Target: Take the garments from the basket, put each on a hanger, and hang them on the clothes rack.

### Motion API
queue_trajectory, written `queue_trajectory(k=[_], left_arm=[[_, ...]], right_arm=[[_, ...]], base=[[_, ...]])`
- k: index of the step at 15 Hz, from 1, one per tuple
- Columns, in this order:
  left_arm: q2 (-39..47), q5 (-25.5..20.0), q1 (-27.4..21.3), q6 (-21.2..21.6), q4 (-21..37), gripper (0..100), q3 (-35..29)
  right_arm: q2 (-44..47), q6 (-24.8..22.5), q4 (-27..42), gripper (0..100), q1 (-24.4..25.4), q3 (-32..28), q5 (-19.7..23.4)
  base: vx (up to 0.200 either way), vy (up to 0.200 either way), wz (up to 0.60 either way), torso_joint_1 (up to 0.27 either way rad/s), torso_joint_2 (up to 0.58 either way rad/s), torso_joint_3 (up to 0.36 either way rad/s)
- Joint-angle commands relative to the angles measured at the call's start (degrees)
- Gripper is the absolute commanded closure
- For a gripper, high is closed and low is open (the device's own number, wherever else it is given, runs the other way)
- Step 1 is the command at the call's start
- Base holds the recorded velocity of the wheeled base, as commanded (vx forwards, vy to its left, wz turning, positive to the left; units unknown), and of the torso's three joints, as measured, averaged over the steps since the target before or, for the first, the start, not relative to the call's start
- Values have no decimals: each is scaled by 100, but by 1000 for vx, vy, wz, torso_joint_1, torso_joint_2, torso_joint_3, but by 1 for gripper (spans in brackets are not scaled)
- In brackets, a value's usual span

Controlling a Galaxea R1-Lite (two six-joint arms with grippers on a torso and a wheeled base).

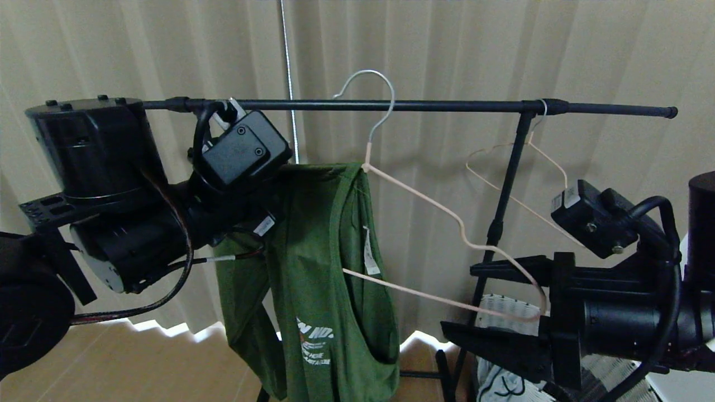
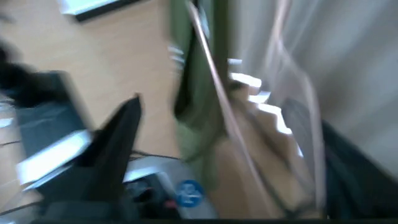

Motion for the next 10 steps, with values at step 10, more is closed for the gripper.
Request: queue_trajectory(k=[10], left_arm=[[95,1860,138,-628,-3,100,95]], right_arm=[[315,-112,-1654,0,-834,552,-579]], base=[[0,0,0,0,0,0]])
